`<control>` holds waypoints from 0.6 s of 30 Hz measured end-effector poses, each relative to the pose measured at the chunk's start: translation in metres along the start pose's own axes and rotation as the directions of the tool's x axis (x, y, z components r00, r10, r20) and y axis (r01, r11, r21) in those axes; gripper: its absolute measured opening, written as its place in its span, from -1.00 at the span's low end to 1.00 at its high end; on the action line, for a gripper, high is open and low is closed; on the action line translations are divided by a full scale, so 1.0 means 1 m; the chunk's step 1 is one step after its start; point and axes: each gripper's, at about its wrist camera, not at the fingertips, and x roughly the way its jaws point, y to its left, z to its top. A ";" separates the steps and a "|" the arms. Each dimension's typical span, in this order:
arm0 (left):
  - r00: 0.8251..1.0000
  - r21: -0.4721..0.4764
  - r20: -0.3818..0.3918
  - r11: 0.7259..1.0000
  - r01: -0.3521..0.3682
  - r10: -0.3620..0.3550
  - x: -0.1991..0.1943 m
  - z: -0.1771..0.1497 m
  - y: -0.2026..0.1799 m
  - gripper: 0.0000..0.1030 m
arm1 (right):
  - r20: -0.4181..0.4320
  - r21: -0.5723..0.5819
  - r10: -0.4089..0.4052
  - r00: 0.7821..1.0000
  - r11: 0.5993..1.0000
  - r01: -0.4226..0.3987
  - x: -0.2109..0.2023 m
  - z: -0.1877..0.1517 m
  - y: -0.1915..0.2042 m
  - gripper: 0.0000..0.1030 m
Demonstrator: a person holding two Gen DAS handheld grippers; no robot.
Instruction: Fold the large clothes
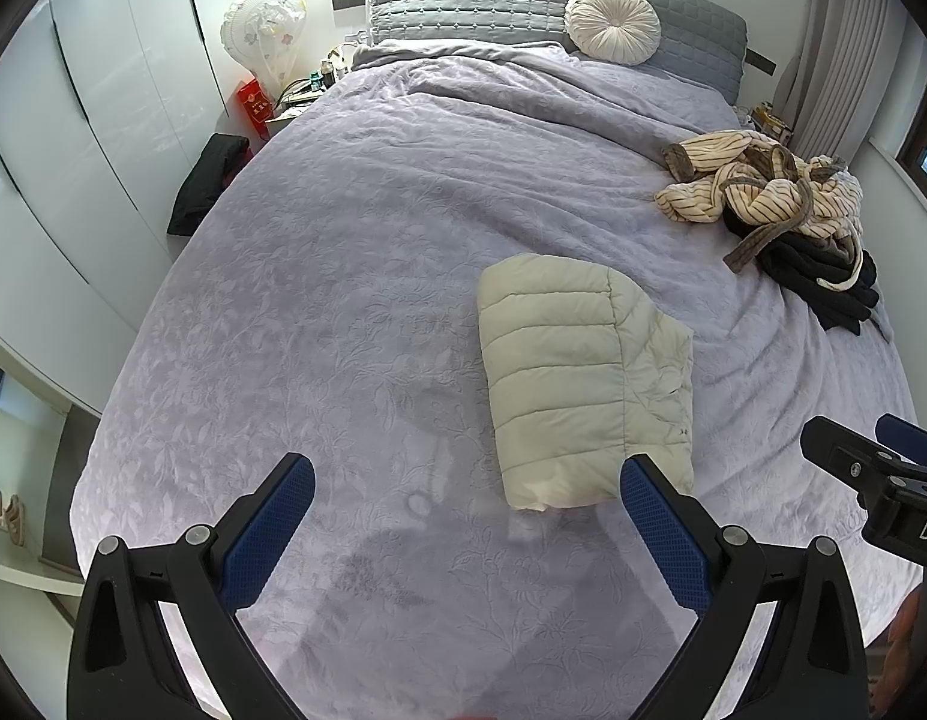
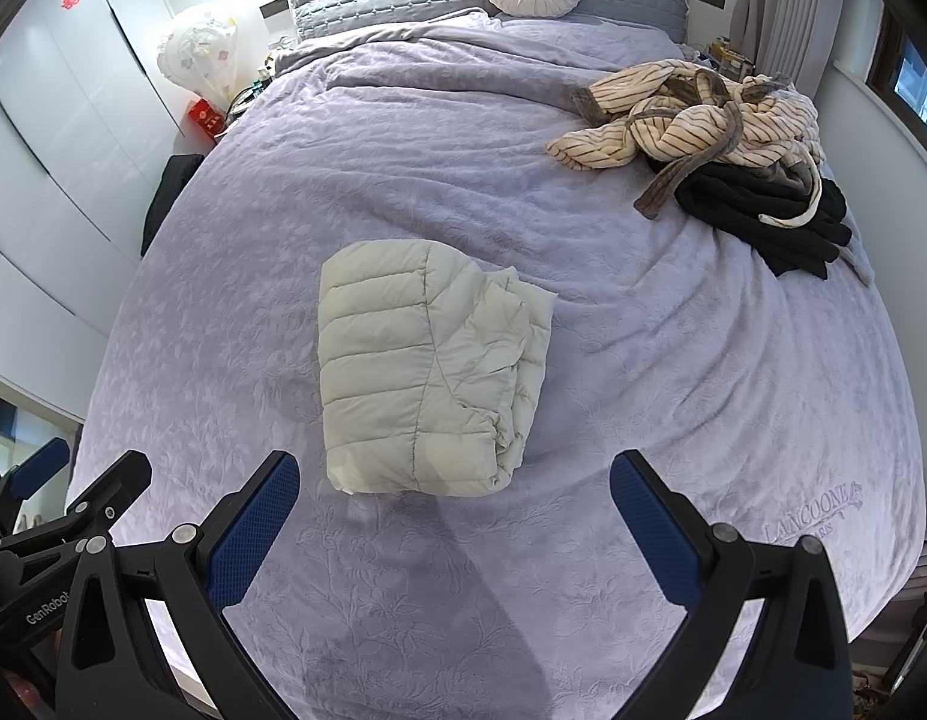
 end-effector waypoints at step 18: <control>1.000 0.005 0.001 1.000 -0.002 0.002 0.003 0.000 0.003 0.98 | 0.000 0.001 0.000 1.000 1.000 0.000 0.000 0.000 0.001 1.00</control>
